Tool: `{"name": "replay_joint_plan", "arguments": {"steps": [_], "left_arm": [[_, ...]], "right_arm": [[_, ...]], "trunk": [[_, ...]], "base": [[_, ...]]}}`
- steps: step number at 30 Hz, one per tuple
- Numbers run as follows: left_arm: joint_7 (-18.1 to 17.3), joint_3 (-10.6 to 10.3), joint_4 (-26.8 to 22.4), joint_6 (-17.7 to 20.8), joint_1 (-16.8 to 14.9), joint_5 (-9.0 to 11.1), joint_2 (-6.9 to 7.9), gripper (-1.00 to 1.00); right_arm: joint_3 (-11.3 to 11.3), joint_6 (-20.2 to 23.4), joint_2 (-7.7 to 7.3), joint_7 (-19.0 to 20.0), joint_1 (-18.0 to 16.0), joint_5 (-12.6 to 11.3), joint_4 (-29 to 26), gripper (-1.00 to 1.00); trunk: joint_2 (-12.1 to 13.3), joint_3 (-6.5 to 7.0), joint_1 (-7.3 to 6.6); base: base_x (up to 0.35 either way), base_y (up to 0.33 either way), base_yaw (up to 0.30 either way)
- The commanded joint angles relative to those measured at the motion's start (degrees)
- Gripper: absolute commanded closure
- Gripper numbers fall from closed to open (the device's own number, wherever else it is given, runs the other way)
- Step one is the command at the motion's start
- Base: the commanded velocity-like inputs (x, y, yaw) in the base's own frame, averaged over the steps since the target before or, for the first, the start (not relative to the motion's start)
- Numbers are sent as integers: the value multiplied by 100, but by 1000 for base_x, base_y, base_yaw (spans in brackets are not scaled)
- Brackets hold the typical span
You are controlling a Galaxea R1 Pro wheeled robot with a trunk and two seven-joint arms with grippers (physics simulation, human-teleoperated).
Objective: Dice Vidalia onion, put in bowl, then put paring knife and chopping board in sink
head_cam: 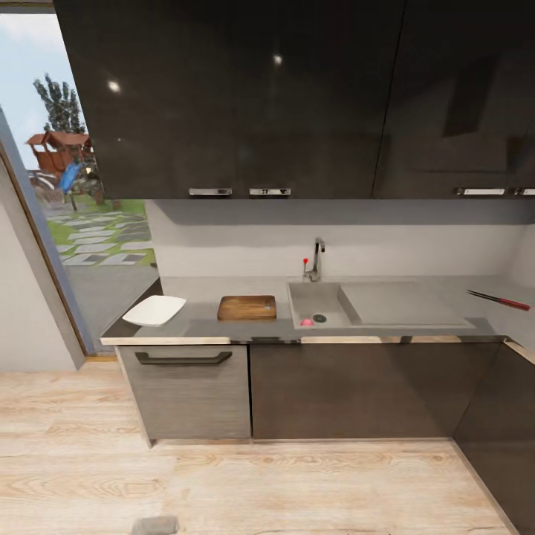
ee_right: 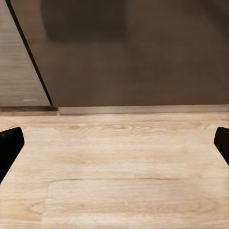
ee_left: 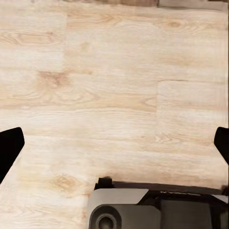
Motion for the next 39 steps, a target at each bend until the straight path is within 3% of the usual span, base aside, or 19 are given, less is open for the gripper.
{"name": "replay_joint_plan", "arguments": {"steps": [1,3,7,11,15,16,18,19,20,21,22,23,25,27,31,39], "left_arm": [[21,-86,-377,374,-63,-70,-59,-100],[34,-152,-670,691,-157,-116,-142,-100],[53,-299,-1133,1439,-675,-234,-390,-100],[116,-625,-1262,1968,-1482,-287,-489,-100],[306,-778,-1193,2281,-2644,-278,-538,-100],[346,-797,-1061,2331,-3167,-270,-547,-100],[372,-811,-835,2366,-3716,-262,-552,-100],[389,-820,-521,2386,-4246,-256,-556,-100],[395,-822,-336,2393,-4492,-253,-557,-100],[410,-827,51,2402,-4949,-249,-560,-100],[415,-830,239,2405,-5164,-247,-562,-100],[423,-830,585,2410,-5570,-245,-565,-100],[428,-832,877,2413,-5942,-242,-567,-100],[438,-832,1329,2416,-6587,-235,-569,-100],[443,-832,1611,2421,-7116,-207,-572,-100],[390,-854,1651,2441,-7302,176,-546,-100]], "right_arm": [[-53,-14,1,25,-2,42,4,-100],[-53,-10,2,24,-2,42,4,-100],[-53,-3,4,24,-2,42,3,-100],[-56,-2,5,22,-2,42,3,-100],[-60,-4,5,12,-2,42,3,-100],[-61,-4,4,6,-2,42,3,-100],[-59,-3,3,3,-2,42,3,-100],[-60,-5,4,1,-2,42,3,-100],[-60,-4,4,0,-2,42,3,-100],[-61,-2,4,-1,-2,42,3,-100],[-61,-1,4,-1,-2,42,3,-100],[-61,0,1,-4,-2,42,3,-100],[-61,0,0,-7,-2,42,3,-100],[-62,11,3,-5,-2,42,3,-100],[-61,94,4,-4,-2,42,-2,-100],[-64,139,26,-32,-2,35,-5,-100]], "trunk": [[-7,-6,3],[-7,-6,3],[-7,-6,3],[-7,-6,3],[-7,-6,3],[-7,-6,3],[-7,-6,3],[-7,-6,3],[-7,-6,3],[-7,-6,3],[-7,-6,3],[-7,-6,3],[-7,-6,3],[-7,-6,3],[-7,-6,3],[-7,-6,3]], "base": [[0,0,0],[0,0,0],[0,0,0],[0,0,0],[0,0,0],[0,0,0],[0,0,0],[0,0,0],[0,0,0],[0,0,0],[0,0,0],[0,0,0],[0,0,0],[0,0,0],[0,0,0],[0,0,0]]}}
